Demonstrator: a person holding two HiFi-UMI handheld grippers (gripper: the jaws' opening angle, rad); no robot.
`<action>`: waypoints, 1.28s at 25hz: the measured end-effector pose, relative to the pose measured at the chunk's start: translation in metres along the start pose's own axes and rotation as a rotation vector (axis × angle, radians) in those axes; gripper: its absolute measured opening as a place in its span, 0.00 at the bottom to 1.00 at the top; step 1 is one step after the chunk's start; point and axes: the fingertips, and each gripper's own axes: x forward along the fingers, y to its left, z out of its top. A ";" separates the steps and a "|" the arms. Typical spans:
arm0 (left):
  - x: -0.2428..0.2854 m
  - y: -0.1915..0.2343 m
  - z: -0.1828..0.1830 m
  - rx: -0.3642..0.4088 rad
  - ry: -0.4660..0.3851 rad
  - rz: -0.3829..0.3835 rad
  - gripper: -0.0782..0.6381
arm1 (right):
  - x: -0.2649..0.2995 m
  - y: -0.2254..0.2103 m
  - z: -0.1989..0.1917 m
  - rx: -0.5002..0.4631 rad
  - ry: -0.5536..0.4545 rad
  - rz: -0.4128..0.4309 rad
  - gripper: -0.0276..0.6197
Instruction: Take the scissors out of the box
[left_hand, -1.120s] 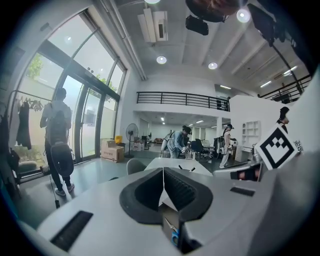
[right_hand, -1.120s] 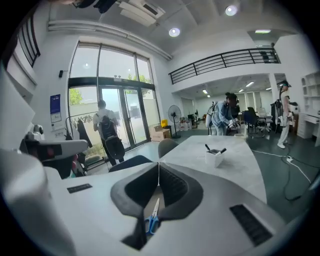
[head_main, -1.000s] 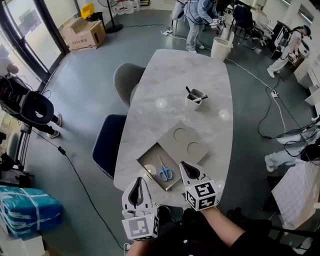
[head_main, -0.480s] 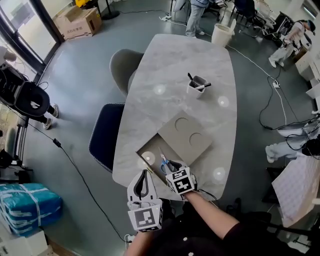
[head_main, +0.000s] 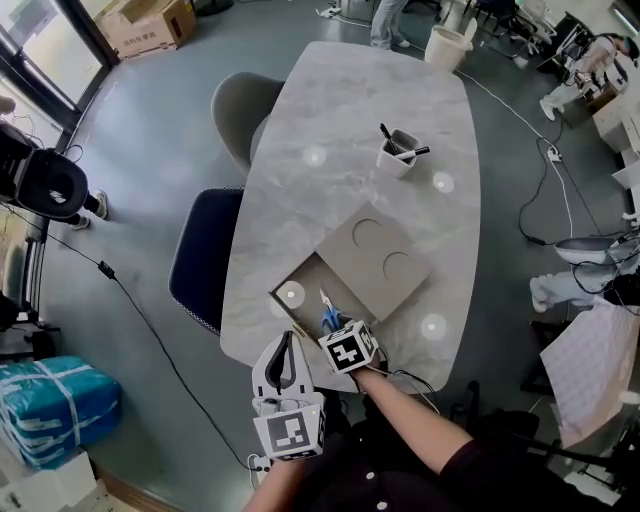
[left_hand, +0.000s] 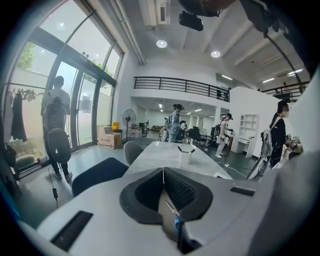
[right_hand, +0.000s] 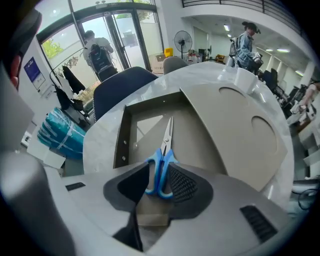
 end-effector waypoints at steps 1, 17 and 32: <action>0.001 0.002 -0.002 -0.002 0.005 0.001 0.13 | 0.003 -0.001 -0.001 0.001 0.012 -0.007 0.22; 0.008 0.020 -0.012 -0.018 0.037 0.007 0.13 | 0.015 -0.010 0.000 -0.017 0.045 -0.087 0.17; 0.001 0.001 0.010 0.004 -0.014 -0.003 0.13 | -0.039 -0.017 0.037 0.026 -0.150 -0.050 0.17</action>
